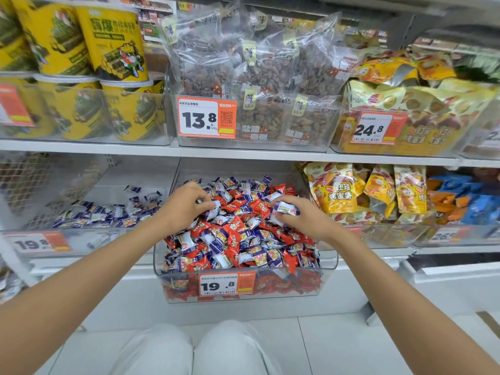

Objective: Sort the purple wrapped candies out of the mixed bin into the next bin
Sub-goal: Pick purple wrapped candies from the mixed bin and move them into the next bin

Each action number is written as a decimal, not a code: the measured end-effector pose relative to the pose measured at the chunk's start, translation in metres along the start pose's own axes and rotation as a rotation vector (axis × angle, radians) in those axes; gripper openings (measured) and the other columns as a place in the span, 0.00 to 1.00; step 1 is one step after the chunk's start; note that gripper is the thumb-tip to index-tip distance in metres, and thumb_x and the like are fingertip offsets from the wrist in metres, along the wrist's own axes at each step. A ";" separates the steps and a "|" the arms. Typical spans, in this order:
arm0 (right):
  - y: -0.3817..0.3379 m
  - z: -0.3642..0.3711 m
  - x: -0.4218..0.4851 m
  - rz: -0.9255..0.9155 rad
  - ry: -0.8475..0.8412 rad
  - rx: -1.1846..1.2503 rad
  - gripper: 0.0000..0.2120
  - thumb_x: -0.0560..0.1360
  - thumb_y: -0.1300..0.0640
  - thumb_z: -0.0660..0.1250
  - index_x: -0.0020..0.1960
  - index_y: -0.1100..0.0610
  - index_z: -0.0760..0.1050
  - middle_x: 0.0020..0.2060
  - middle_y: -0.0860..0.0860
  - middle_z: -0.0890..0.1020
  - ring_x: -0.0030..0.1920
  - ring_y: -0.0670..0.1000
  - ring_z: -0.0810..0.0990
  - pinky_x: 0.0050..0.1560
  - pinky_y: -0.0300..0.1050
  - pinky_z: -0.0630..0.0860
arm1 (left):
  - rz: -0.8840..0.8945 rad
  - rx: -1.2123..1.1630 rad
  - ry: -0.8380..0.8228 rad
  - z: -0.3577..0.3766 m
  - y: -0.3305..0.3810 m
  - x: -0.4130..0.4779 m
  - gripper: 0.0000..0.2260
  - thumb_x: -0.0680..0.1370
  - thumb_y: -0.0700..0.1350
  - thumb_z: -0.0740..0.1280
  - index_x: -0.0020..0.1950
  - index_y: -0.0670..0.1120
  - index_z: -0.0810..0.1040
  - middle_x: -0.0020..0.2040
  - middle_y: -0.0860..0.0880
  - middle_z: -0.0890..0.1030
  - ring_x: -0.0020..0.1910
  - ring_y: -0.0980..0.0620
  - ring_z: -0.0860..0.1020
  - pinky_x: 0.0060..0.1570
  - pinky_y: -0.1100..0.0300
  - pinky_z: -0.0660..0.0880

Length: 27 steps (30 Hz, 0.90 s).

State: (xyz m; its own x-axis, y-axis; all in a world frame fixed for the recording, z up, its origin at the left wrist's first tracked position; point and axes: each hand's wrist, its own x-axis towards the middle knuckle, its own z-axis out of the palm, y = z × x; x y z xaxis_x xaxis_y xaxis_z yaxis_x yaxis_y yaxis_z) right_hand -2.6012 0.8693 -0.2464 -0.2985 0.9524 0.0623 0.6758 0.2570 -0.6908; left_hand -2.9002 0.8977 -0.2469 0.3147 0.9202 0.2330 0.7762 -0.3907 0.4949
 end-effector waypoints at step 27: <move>-0.024 0.021 0.028 -0.115 -0.075 0.016 0.07 0.75 0.56 0.71 0.52 0.51 0.75 0.54 0.44 0.77 0.53 0.47 0.76 0.59 0.50 0.73 | 0.089 0.026 -0.124 -0.001 0.003 -0.001 0.16 0.78 0.49 0.67 0.65 0.48 0.79 0.61 0.49 0.79 0.59 0.50 0.77 0.60 0.58 0.71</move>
State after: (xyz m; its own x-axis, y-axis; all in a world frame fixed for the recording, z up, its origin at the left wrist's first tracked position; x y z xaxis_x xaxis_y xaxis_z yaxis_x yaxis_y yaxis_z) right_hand -2.6399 0.8864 -0.2431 -0.4231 0.9018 0.0883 0.6233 0.3604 -0.6940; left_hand -2.8986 0.8953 -0.2452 0.4462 0.8788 0.1690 0.7559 -0.4712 0.4545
